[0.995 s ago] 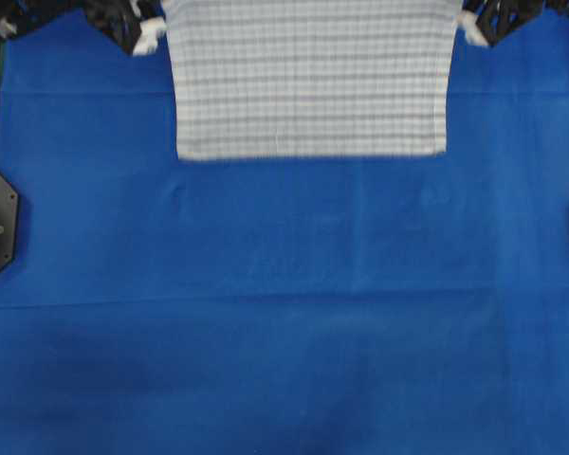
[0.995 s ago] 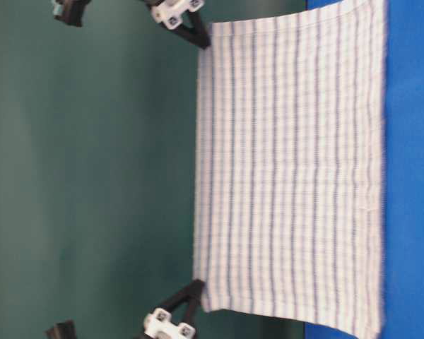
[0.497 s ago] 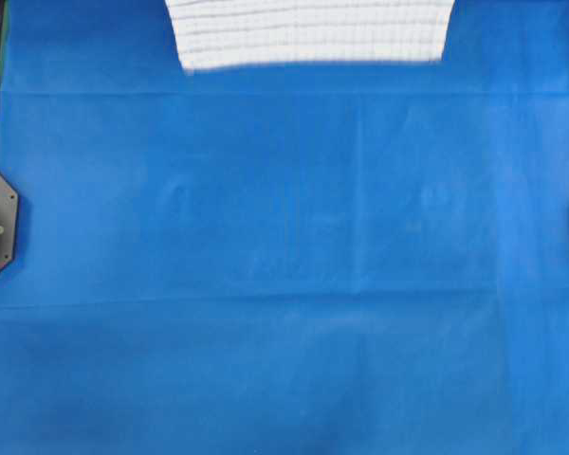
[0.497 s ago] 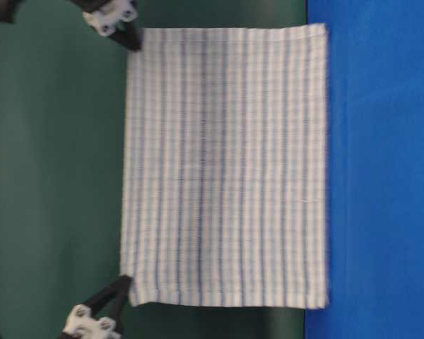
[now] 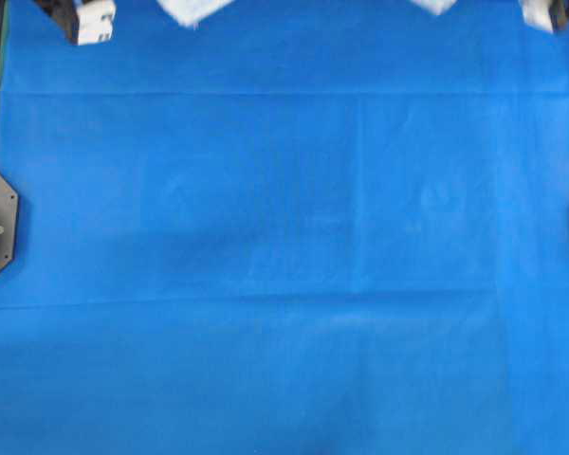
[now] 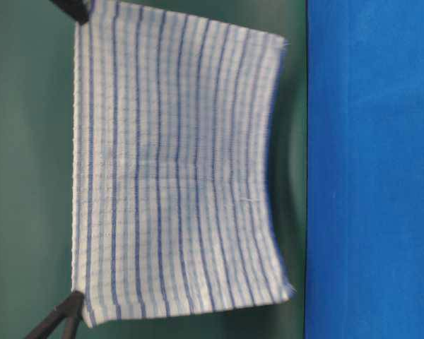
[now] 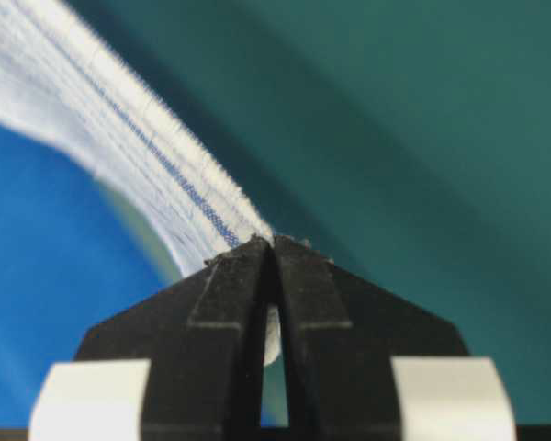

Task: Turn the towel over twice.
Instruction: 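Lift the towel by its corners and pull it toward the far side, then swing the towel over and lay it flat toward the near side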

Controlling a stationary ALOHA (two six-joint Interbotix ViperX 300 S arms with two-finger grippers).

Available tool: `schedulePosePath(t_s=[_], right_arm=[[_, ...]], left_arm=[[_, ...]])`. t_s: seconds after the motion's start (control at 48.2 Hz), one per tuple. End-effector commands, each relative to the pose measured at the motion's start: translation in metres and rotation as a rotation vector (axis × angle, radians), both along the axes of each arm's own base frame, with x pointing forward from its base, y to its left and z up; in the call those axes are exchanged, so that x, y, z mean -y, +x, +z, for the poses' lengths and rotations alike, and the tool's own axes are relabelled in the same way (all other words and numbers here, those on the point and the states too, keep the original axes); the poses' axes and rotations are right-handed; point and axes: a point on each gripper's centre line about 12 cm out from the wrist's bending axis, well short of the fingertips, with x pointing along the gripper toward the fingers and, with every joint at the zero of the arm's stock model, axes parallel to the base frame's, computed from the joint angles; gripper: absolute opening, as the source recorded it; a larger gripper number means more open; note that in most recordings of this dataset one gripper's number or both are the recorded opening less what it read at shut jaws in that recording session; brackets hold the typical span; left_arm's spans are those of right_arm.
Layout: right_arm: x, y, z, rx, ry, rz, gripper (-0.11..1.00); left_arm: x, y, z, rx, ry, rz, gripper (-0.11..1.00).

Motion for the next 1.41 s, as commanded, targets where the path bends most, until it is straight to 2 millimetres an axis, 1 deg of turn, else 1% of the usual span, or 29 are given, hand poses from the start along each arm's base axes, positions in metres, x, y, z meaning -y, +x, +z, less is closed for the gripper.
schedulePosePath(t_s=[0.0,0.124,0.207,0.311,0.435,0.622,0.767,0.974,1.098,1.389], right_arm=[[-0.009,-0.005,-0.001,-0.015,0.026,-0.005,0.04],[-0.030,0.003,-0.019,-0.064,0.086,0.056,0.04],[-0.046,0.008,-0.034,-0.100,0.129,0.110,0.04],[-0.067,0.014,-0.047,-0.118,0.188,0.179,0.04],[-0.095,0.020,-0.061,-0.140,0.267,0.269,0.04],[-0.138,0.024,-0.081,-0.183,0.375,0.406,0.04],[-0.166,0.028,-0.104,-0.242,0.452,0.486,0.04],[-0.187,0.036,-0.138,-0.296,0.533,0.516,0.04],[-0.198,0.041,-0.157,-0.322,0.583,0.512,0.04],[-0.221,0.050,-0.188,-0.367,0.659,0.514,0.04]], left_arm=[[0.011,-0.005,0.002,-0.012,-0.001,-0.022,0.02],[0.030,-0.003,-0.018,-0.072,-0.041,-0.084,0.02],[0.042,0.001,-0.033,-0.108,-0.062,-0.130,0.02],[0.062,0.006,-0.051,-0.149,-0.082,-0.201,0.02],[0.088,0.010,-0.069,-0.182,-0.125,-0.287,0.02],[0.136,0.013,-0.092,-0.237,-0.154,-0.452,0.02],[0.165,0.015,-0.106,-0.282,-0.157,-0.560,0.02],[0.193,0.018,-0.137,-0.358,-0.178,-0.653,0.02],[0.203,0.025,-0.152,-0.361,-0.212,-0.666,0.02],[0.224,0.037,-0.189,-0.387,-0.278,-0.689,0.02]])
